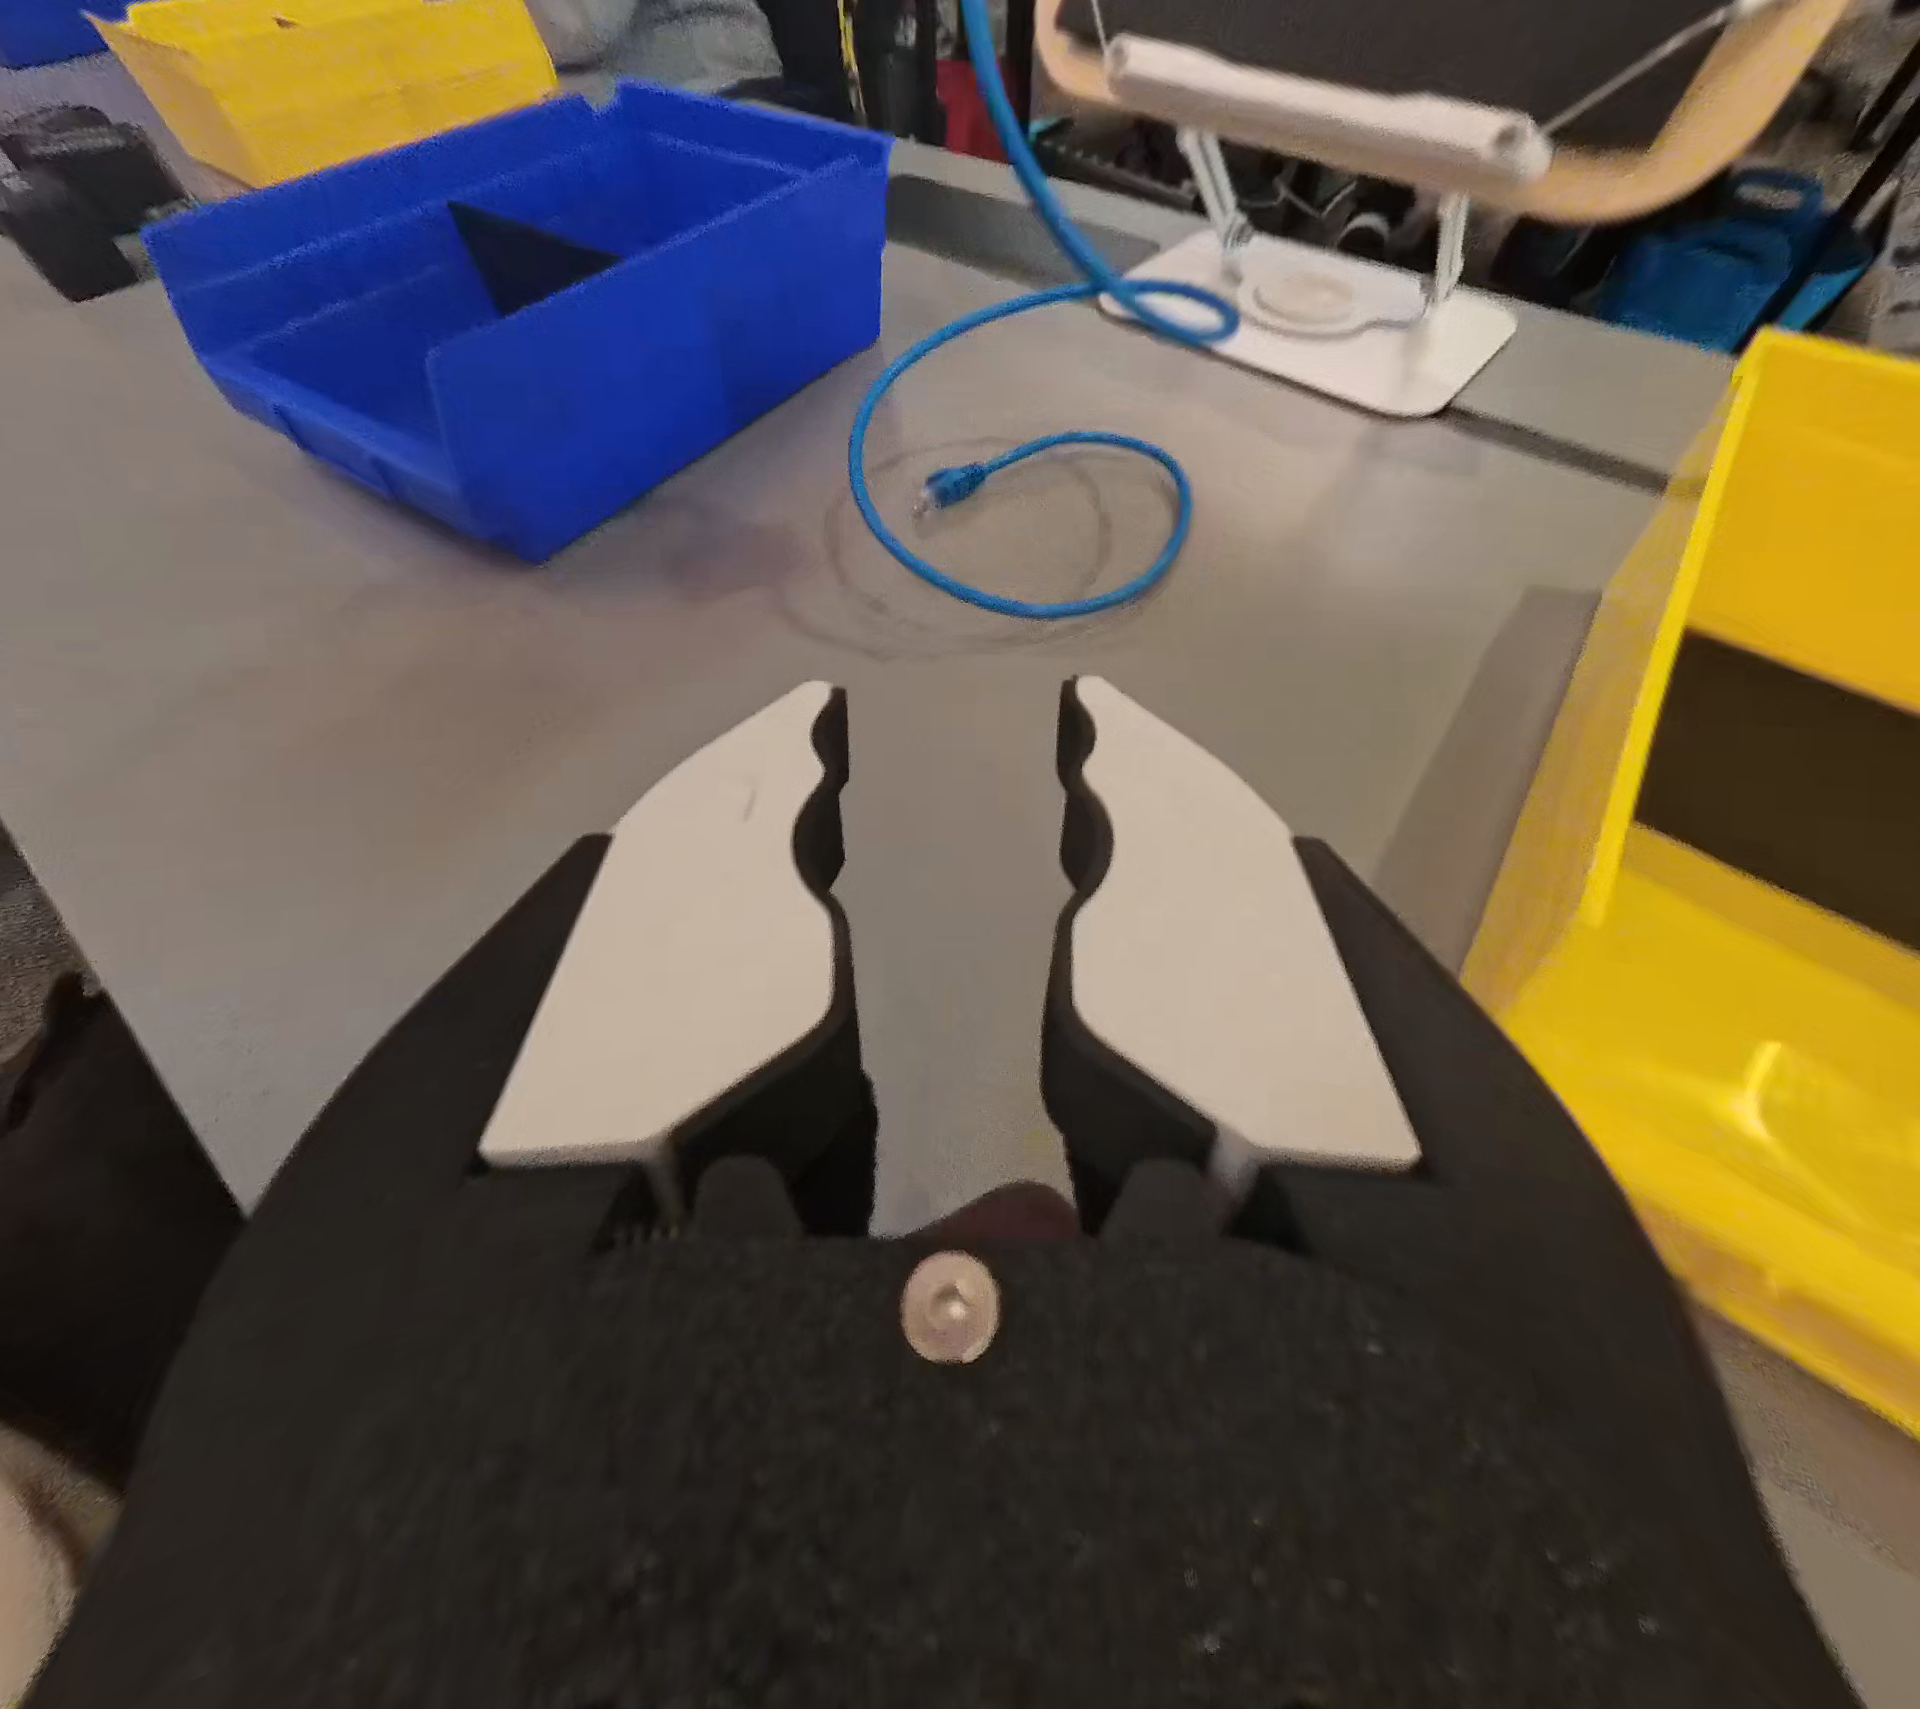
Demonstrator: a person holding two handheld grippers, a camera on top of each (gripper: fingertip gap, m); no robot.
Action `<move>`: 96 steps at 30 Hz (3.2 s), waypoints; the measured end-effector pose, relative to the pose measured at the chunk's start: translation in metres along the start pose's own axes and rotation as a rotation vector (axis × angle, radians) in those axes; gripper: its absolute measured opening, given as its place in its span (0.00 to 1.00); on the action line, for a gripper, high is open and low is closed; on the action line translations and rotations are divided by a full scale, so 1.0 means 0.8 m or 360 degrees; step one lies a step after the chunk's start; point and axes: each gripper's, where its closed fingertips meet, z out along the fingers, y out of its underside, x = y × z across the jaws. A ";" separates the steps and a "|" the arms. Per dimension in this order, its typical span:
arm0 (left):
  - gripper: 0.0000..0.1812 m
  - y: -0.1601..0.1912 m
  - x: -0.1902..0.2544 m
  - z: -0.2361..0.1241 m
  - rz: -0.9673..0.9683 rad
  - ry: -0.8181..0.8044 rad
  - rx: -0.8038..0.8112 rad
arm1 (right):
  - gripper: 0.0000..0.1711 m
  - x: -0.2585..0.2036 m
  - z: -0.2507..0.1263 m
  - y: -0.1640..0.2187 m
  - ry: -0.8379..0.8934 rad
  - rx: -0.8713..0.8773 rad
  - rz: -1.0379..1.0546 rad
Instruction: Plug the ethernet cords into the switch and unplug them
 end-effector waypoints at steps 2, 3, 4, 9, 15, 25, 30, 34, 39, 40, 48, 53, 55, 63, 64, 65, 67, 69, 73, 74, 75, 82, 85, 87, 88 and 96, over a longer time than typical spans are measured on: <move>0.02 0.012 0.026 0.013 -0.0061 0.0056 0.0029 | 0.25 0.004 0.016 -0.048 0.0093 0.0075 -0.0065; 0.03 0.016 0.036 0.018 -0.0085 0.0075 0.0039 | 0.25 0.007 0.026 -0.073 0.0153 0.0131 -0.0088; 0.03 0.019 0.045 0.021 -0.0110 0.0094 0.0049 | 0.26 0.007 0.038 -0.098 0.0201 0.0181 -0.0080; 0.01 0.025 0.070 0.018 -0.0225 0.0183 0.0073 | 0.32 0.010 0.106 -0.158 0.0371 0.0231 -0.0203; 0.01 0.009 0.097 -0.005 -0.0287 0.0324 0.0127 | 0.39 0.051 0.161 -0.165 0.0630 0.0144 -0.0301; 0.04 -0.017 0.125 -0.067 -0.0353 0.0616 0.0273 | 0.15 0.123 0.151 -0.163 0.0715 0.0090 -0.0170; 0.05 0.007 0.151 -0.111 -0.0361 0.0890 0.0360 | 0.14 0.125 0.138 -0.154 0.0490 0.0203 -0.0228; 0.07 0.063 0.189 -0.160 -0.0266 0.1017 0.0479 | 0.14 0.116 0.119 -0.151 0.0462 0.0351 -0.0413; 0.16 0.171 0.240 -0.232 -0.0269 0.1096 0.0627 | 0.14 0.099 0.102 -0.139 0.0388 0.0511 -0.0514; 0.17 0.197 0.248 -0.241 -0.0287 0.1093 0.0628 | 0.14 0.096 0.098 -0.136 0.0374 0.0538 -0.0533; 0.28 0.389 0.247 -0.172 -0.0681 0.0826 0.0333 | 0.14 -0.016 0.046 -0.115 -0.0067 0.0826 -0.1124; 0.35 0.411 0.288 -0.071 -0.0500 0.0687 0.0259 | 0.14 -0.064 0.044 -0.110 -0.0192 0.0806 -0.1316; 0.36 0.393 0.307 -0.055 -0.0494 0.0761 0.0353 | 0.14 -0.081 0.045 -0.105 -0.0265 0.0752 -0.1399; 0.34 0.368 0.333 -0.040 -0.0598 0.0958 0.0537 | 0.14 -0.101 0.052 -0.085 -0.0304 0.0662 -0.1591; 0.32 0.370 0.333 -0.037 -0.0602 0.0946 0.0549 | 0.14 -0.100 0.053 -0.080 -0.0308 0.0641 -0.1620; 0.32 0.374 0.335 -0.035 -0.0589 0.0946 0.0547 | 0.14 -0.099 0.057 -0.076 -0.0295 0.0611 -0.1667; 0.31 0.382 0.340 -0.031 -0.0542 0.0949 0.0528 | 0.15 -0.099 0.066 -0.066 -0.0283 0.0524 -0.1724; 0.29 0.385 0.343 -0.031 -0.0520 0.0967 0.0532 | 0.16 -0.099 0.070 -0.062 -0.0295 0.0507 -0.1732; 0.19 0.381 0.352 -0.036 -0.0438 0.0982 0.0574 | 0.18 -0.099 0.076 -0.060 -0.0285 0.0546 -0.1765; 0.19 0.382 0.347 -0.035 -0.0428 0.0968 0.0547 | 0.18 -0.097 0.078 -0.063 -0.0253 0.0561 -0.1765; 0.19 0.385 0.343 -0.034 -0.0425 0.0969 0.0523 | 0.18 -0.097 0.081 -0.063 -0.0273 0.0544 -0.1756; 0.18 0.414 0.291 -0.046 -0.0767 0.0896 0.0521 | 0.18 -0.070 0.110 -0.068 -0.0241 0.0578 -0.1846; 0.19 0.416 0.279 -0.052 -0.0956 0.0982 0.0549 | 0.18 -0.069 0.132 -0.057 -0.0187 0.0664 -0.1939; 0.19 0.421 0.280 -0.045 -0.1033 0.0992 0.0505 | 0.17 -0.067 0.145 -0.050 -0.0081 0.0757 -0.2006; 0.22 0.424 0.286 -0.039 -0.1099 0.1035 0.0439 | 0.17 -0.067 0.149 -0.047 -0.0021 0.0812 -0.2043; 0.20 0.434 0.319 0.016 -0.1724 0.1267 0.0165 | 0.17 -0.064 0.147 -0.030 0.0172 0.0965 -0.2123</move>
